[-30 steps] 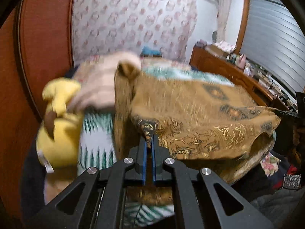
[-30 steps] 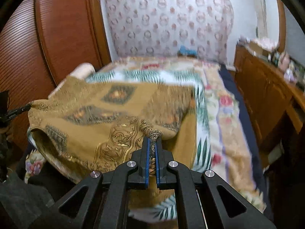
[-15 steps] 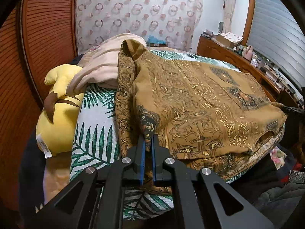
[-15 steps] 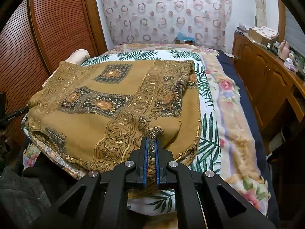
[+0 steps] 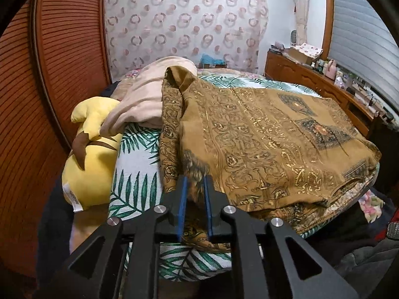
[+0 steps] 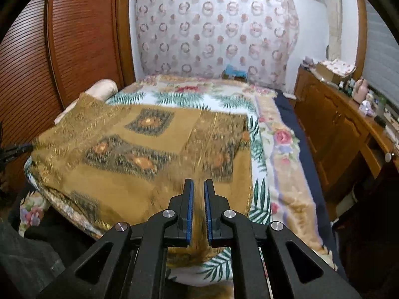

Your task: Fold small clothes

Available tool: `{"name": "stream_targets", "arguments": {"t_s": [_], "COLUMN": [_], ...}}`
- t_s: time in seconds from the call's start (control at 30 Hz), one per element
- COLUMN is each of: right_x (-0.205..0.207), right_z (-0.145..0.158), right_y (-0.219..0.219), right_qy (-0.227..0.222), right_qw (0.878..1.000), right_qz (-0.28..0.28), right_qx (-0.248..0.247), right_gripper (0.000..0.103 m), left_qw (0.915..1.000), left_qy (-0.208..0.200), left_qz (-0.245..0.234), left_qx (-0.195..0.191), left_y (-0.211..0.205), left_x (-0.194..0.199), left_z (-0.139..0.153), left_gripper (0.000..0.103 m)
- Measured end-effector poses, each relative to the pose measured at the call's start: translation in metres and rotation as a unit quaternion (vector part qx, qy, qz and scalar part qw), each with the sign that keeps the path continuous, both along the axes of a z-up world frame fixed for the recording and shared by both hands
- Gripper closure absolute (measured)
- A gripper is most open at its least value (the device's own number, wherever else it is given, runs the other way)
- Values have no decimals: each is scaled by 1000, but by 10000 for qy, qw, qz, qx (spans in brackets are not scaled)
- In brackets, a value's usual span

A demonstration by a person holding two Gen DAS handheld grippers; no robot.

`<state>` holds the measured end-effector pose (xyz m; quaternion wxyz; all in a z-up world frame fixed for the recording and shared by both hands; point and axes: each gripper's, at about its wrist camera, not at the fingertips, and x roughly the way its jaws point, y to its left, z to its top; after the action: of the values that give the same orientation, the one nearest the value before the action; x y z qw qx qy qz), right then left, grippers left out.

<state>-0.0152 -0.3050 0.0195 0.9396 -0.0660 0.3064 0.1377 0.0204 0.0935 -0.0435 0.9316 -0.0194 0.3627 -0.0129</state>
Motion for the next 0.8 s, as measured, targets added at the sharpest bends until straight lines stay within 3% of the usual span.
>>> {"name": "stream_targets", "arguments": {"t_s": [0.07, 0.13, 0.23, 0.3, 0.37, 0.43, 0.5, 0.6, 0.67, 0.8], "right_x": [-4, -6, -5, -1, 5, 12, 22, 33, 43, 63], "right_z": [4, 5, -2, -9, -16, -25, -32, -43, -50, -65], "right_y": [5, 12, 25, 35, 45, 57, 67, 84, 95, 112], "right_qy": [-82, -131, -114, -63, -7, 62, 123, 228, 261, 393], "right_qw": [9999, 9998, 9994, 9991, 9986, 9979, 9971, 9951, 9937, 9922], "right_qz": [37, 132, 313, 407, 511, 630, 738, 946, 1078, 1178], "right_qx": [69, 80, 92, 96, 92, 106, 154, 173, 184, 93], "right_gripper": [89, 84, 83, 83, 83, 83, 83, 74, 51, 46], "left_qw": [10000, 10000, 9999, 9999, 9997, 9995, 9989, 9982, 9981, 9966], "left_qy": [1, 7, 4, 22, 71, 62, 81, 166, 179, 239], "left_qz": [39, 61, 100, 97, 134, 195, 281, 383, 393, 306], "left_qx": [40, -12, -76, -132, -182, -244, -366, -426, -445, -721], "left_y": [0, 2, 5, 6, 8, 13, 18, 20, 19, 20], "left_x": [0, 0, 1, 1, 4, 5, 8, 10, 9, 11], "left_z": [-1, -2, -4, -6, -8, -12, -17, -24, -27, -33], "left_gripper": [84, 74, 61, 60, 52, 31, 22, 22, 22, 22]}}
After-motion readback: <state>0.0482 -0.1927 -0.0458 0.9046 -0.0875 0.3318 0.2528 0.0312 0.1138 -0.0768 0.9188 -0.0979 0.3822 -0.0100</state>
